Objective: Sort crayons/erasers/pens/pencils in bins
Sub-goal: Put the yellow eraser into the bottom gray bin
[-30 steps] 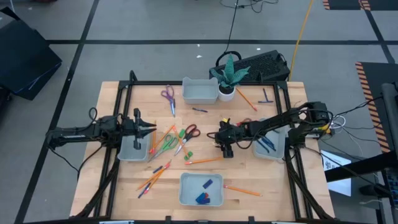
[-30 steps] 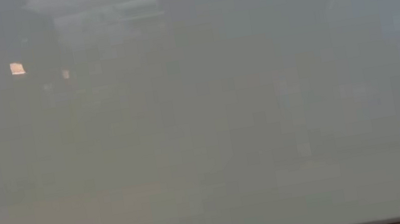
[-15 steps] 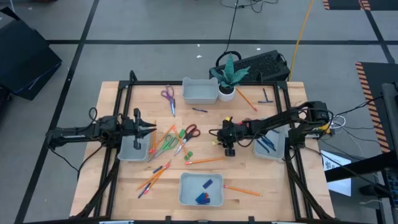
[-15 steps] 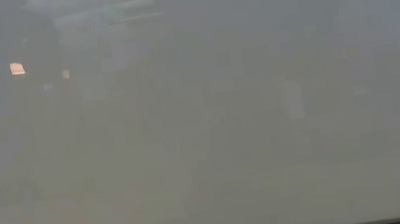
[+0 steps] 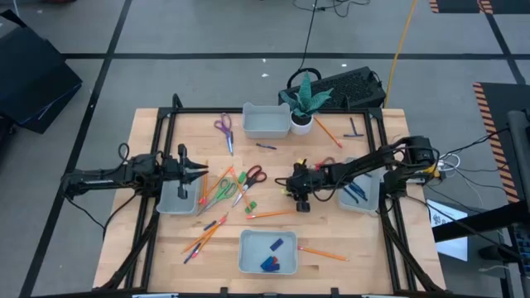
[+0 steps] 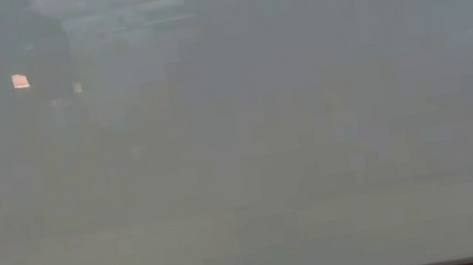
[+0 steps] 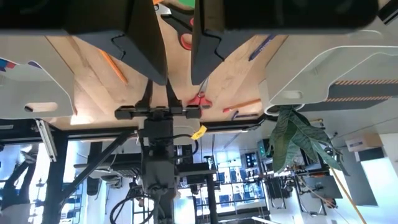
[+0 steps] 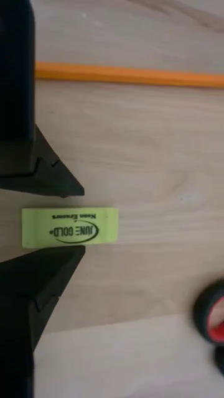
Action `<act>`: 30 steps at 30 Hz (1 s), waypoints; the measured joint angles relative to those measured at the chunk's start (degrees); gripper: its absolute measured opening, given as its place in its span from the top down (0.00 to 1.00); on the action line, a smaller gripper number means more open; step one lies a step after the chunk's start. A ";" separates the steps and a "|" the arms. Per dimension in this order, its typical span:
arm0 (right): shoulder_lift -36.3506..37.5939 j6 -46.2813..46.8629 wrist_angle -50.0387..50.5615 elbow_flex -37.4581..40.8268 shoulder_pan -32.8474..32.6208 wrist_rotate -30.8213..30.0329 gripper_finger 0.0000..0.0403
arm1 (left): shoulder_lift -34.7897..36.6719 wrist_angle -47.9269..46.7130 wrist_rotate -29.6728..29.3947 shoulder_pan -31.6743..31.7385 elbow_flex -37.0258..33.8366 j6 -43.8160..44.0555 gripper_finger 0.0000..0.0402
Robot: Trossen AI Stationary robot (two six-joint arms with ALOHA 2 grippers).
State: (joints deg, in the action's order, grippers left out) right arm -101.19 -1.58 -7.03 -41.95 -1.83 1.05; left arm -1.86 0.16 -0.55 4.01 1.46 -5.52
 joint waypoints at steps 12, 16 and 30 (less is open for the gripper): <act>-1.03 -5.84 2.01 -1.76 -1.68 -2.90 0.84 | 0.01 0.00 -0.01 -0.01 0.00 0.00 0.81; 0.24 -6.58 9.11 -8.09 -5.36 -6.51 0.81 | 0.00 0.00 -0.01 -0.01 0.00 0.00 0.81; -2.12 -7.08 21.18 -35.38 -23.88 -10.00 0.80 | 0.01 -0.09 0.01 0.00 0.01 0.00 0.81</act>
State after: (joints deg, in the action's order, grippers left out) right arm -103.32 -8.66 14.16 -77.34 -25.71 -8.95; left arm -1.85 0.08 -0.54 4.01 1.48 -5.52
